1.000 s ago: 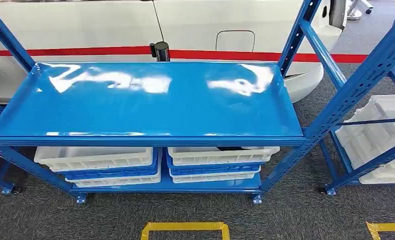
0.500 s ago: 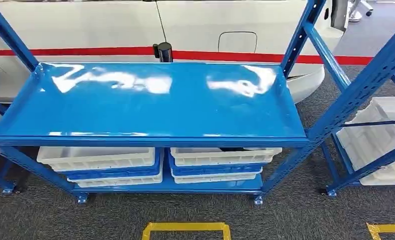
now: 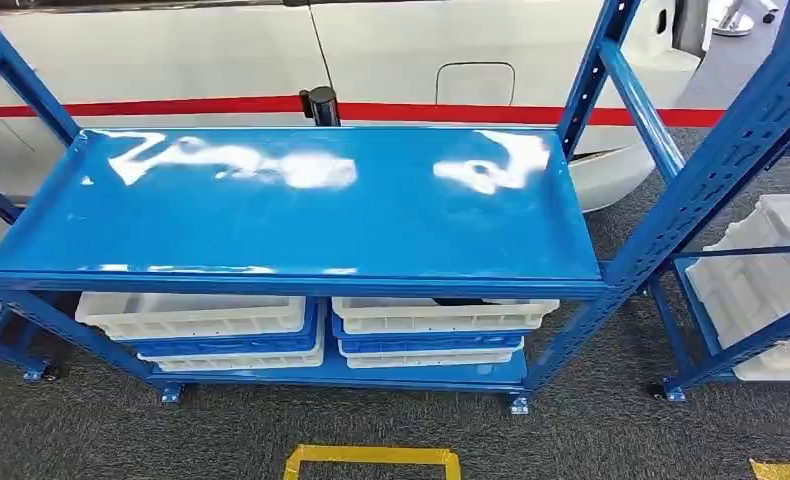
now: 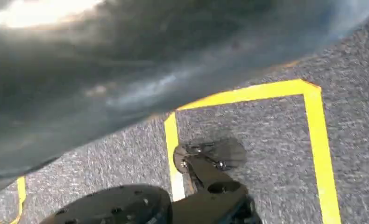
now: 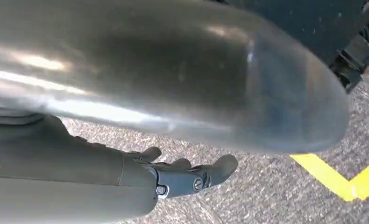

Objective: Take the parts from the cabinet and place them on the table.

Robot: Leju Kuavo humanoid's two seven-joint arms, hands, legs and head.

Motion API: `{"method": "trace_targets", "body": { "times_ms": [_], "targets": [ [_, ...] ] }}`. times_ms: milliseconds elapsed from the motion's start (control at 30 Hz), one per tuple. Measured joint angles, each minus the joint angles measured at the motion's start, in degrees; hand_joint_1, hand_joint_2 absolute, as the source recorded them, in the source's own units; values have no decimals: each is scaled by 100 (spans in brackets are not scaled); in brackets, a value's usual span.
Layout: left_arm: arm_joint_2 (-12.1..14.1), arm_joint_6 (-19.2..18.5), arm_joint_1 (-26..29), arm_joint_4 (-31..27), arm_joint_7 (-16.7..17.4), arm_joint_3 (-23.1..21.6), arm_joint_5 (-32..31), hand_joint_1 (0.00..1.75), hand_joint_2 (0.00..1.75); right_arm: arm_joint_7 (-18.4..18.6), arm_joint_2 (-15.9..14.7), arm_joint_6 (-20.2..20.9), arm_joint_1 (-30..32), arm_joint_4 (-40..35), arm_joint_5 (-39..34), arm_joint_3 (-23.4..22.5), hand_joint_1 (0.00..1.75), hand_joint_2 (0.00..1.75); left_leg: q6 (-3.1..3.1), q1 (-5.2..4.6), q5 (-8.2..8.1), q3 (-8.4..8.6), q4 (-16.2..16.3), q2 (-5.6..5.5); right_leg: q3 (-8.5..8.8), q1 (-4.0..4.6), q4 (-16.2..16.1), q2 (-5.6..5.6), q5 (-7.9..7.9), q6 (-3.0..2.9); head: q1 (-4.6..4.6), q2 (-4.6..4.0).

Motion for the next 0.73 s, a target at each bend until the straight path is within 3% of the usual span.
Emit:
{"method": "trace_targets", "body": {
  "times_ms": [67, 100, 133, 167, 200, 267, 333, 433, 467, 500, 567, 600, 633, 667, 733],
  "targets": [
    [0, -2, 1, 2, -2, -2, 0, 0, 0, 0, 2, 0, 2, 0, 4, -2, 0, 0, -13, -3, -445, -469, 952, 8, 25, 34, 2, -18, -25, -65, -9, 0],
    [-4, -4, 3, 2, -2, -2, 0, 0, 0, 0, 0, 0, 3, 0, 4, -2, 0, 0, -13, -2, -573, -694, 1356, 9, 34, 52, 4, -20, -38, -84, -6, 0],
    [-7, -2, 9, 2, -2, -2, 0, 0, 0, 0, -2, 0, 5, 0, 4, -2, 0, 0, -10, -2, -560, -825, 1545, 10, 52, 64, 6, -19, -51, -98, -9, 0],
    [-7, -2, 13, 2, -2, 0, 0, 0, 0, 0, -2, 0, 6, 0, 4, -4, 0, 0, 8, -3, -389, -800, 1411, 10, 84, 70, 6, -15, -69, -117, -6, 0],
    [-4, -2, 13, 2, -2, 0, 0, 0, 0, 0, -2, 2, 5, -2, 4, -4, 0, 0, 21, -3, -152, -671, 1091, 11, 121, 71, 6, -7, -98, -105, -13, 0],
    [0, -2, 10, 2, -2, 0, 0, 0, 0, 0, 2, 2, 11, 0, 18, -7, 0, 0, 74, -3, 409, -212, 77, 52, 210, 71, 5, 0, -173, -61, -13, 0],
    [-4, -2, -3, 2, -2, -2, 0, 0, 0, 0, 0, 9, 1, 0, 24, -7, 0, 0, 83, -50, 312, -88, -175, 65, 176, 140, 21, -3, -249, 17, -24, 0],
    [-9, -2, -3, 2, -2, -2, 0, 0, 0, 0, -2, 9, -21, 0, 28, -7, 0, 0, 165, -91, 293, -104, -196, 31, 212, 105, -52, -31, -265, 94, -9, 0],
    [-9, -2, 7, 2, -2, 0, 0, 0, 0, 0, -2, 9, -26, 0, 31, -7, 0, 0, 205, -41, 314, -61, -249, 26, 221, 104, 6, -35, -305, 124, -2, 0],
    [-9, 0, 9, 2, -2, 0, 2, 0, 0, 0, -2, 9, -25, 0, 31, -7, 0, 0, 232, -59, 305, -45, -262, 26, 135, 111, 203, -23, -394, 116, 9, 0],
    [-9, 4, -4, 2, -2, 0, 0, 0, 0, 0, 0, 9, -25, 0, 31, -9, 0, 0, 292, -70, 282, -44, -261, 25, -376, 110, 1099, -12, -766, 40, 26, 2],
    [-9, 7, -6, 2, -2, 0, 0, 0, 0, 0, 0, 11, -24, 0, 31, -9, 0, 0, 312, -79, 267, -42, -260, 19, -689, 110, 1610, -6, -916, 30, 24, 0],
    [-9, 7, -4, 2, -2, 0, 0, 0, 0, 11, 0, 11, -17, 0, 28, -9, 0, 0, 318, -83, 257, -32, -260, 7, -884, 107, 1872, -6, -937, 59, 29, 0],
    [-9, 2, -4, 2, 0, 0, -2, 0, 0, 26, 0, 11, -7, 0, 26, -11, 0, 0, 318, -83, 245, -9, -259, -6, -938, 107, 1831, -6, -841, 112, 22, 0],
    [-11, 2, 0, 2, 9, 0, -2, 0, 0, 39, 0, 11, -3, 0, 24, -20, 0, 0, 300, -82, 216, 48, -259, -39, -677, 102, 1073, -7, -401, 238, 33, 0]
  ]
}}
